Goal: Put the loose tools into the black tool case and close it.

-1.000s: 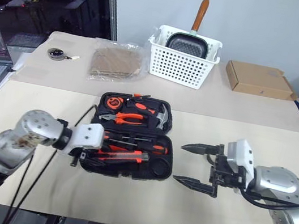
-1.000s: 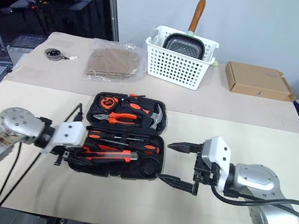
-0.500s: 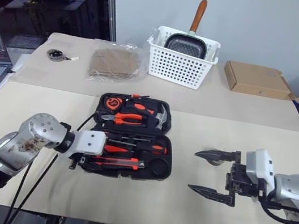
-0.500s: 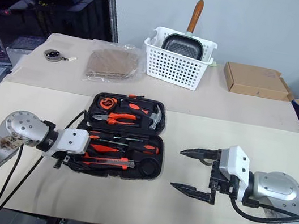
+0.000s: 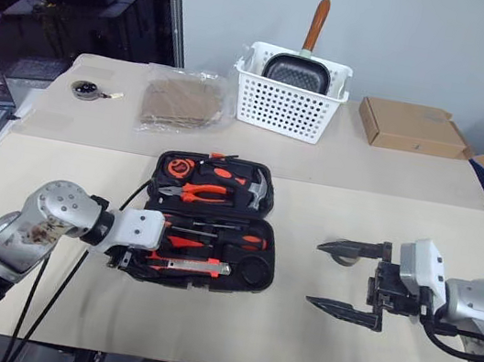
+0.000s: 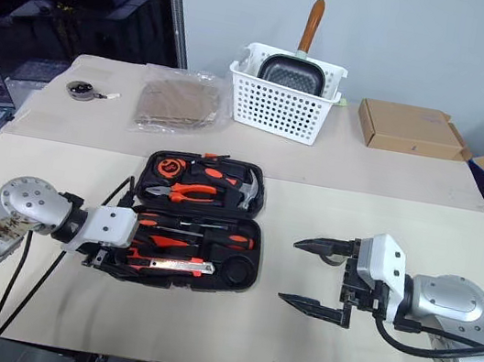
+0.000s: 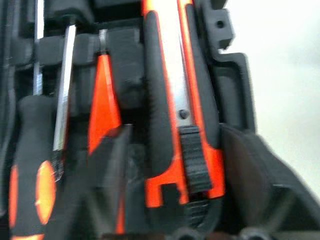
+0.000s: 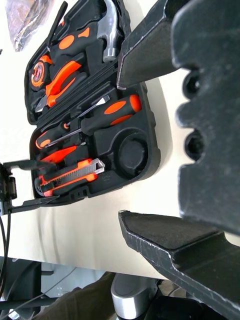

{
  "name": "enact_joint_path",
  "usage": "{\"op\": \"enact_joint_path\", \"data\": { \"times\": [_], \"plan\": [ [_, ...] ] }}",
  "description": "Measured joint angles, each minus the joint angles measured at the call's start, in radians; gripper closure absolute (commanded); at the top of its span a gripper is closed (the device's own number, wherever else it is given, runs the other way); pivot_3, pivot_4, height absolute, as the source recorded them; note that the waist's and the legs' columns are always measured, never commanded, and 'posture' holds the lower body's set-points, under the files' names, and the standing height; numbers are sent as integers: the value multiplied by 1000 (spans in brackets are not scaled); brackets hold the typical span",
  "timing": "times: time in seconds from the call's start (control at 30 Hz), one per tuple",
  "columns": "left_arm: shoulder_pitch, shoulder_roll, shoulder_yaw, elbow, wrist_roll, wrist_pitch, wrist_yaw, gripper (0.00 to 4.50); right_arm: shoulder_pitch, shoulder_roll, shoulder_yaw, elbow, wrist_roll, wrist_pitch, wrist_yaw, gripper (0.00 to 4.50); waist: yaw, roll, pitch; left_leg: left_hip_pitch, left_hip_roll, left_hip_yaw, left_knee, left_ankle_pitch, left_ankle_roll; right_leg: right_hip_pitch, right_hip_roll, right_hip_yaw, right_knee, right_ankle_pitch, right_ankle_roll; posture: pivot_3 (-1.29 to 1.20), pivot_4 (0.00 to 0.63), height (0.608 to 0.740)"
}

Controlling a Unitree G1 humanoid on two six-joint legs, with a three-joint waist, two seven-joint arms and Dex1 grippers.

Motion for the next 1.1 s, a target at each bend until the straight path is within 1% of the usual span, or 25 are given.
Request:
{"op": "enact_joint_path", "data": {
  "times": [0.07, 0.1, 0.17, 0.23, 0.27, 0.3, 0.33, 0.43, 0.47, 0.63, 0.77, 0.87, 1.03, 1.1],
  "plan": [
    [17, -15, 23, -9, -53, 40, -3, 456, 0, 0, 0, 0, 0, 0, -1, 0, 2, 0, 0, -1, 0, 0, 0, 0, 0, 0, -1, 0, 0, 0, 0, 0, 150, 740],
    [28, -20, 40, -21, -87, 63, -6, 678, 0, 0, 2, 0, 0, 0, -2, 0, 3, 0, 0, -1, 0, 0, 0, 0, 0, 0, -1, -1, 0, 0, 0, 0, 150, 740],
    [51, -29, 104, -51, -175, 133, -1, 1259, -1, 0, 5, 0, -2, 0, -5, 0, 4, 0, 0, -1, 0, 0, 0, 0, 0, 0, -2, -1, 0, 0, 0, 0, 150, 740],
    [64, -41, 175, -87, -256, 194, 19, 2051, -5, 2, 14, 1, -7, 0, -7, 0, 5, 0, 0, -1, 0, 0, 1, 0, 0, 0, -2, -1, 0, 0, 0, 0, 150, 740],
    [70, -50, 206, -110, -293, 219, 35, 2348, -9, 3, 21, 2, -8, 0, -7, 0, 5, 0, 0, -1, 0, -1, 1, 0, 0, 0, -3, -1, 0, 0, 0, 0, 150, 740],
    [76, -75, 231, -131, -322, 243, 67, 2867, -21, 5, 33, 6, -10, 0, -8, 0, 6, 0, 0, 0, -1, 0, 1, 0, 0, 1, -3, -1, 1, 0, 1, 0, 150, 740],
    [80, -96, 237, -143, -330, 252, 88, 3086, -29, 9, 39, 9, -11, 0, -9, 0, 6, 0, 0, 0, -1, 0, 1, 0, 0, 1, -3, -1, 1, 0, 1, 0, 150, 740],
    [153, -155, 238, -170, -319, 235, 165, 4203, -40, 11, 46, 19, -16, 0, -9, 0, 4, 0, 0, 0, -1, 0, 1, 0, 0, 1, -3, -1, 1, 0, 1, 0, 150, 740],
    [181, -170, 233, -177, -311, 227, 186, 4469, -41, 11, 46, 21, -17, 0, -9, 0, 4, 0, 0, 0, -1, -1, 1, 0, -1, 1, -2, -1, 1, 0, 1, 0, 150, 740],
    [274, -259, 214, -186, -230, 161, 324, 4469, -48, 11, 50, 22, -18, 0, -10, 0, 11, 0, 0, 1, -1, -1, 1, 1, -1, 2, -3, -1, 1, 1, 0, 0, 150, 740],
    [351, -270, 206, -186, -189, 120, 375, 4469, -48, 11, 51, 22, -19, 0, -16, 0, 11, 0, 0, 1, 0, -1, 1, 1, -1, 2, -3, -1, 1, 1, 0, 0, 150, 740],
    [400, -250, 186, -198, -163, 91, 372, 4469, -46, 11, 50, 22, -19, 0, -27, 0, 11, 1, -1, 2, -1, -1, 1, 1, -1, 2, -4, -1, 1, 1, 0, 0, 150, 740],
    [372, -250, 156, -186, -145, 99, 389, 4469, -39, 6, 49, 21, -19, 1, -30, 0, 16, 4, -2, 3, -1, -1, 1, 2, -2, 5, -4, -1, 1, 1, 0, 0, 150, 740],
    [336, -283, 153, -174, -169, 160, 404, 4469, -35, 4, 47, 21, -19, 1, -30, 0, 18, 6, -3, 4, -1, -1, 1, 3, -1, 5, -4, -1, 1, 2, 0, 0, 150, 740]
  ]
}}
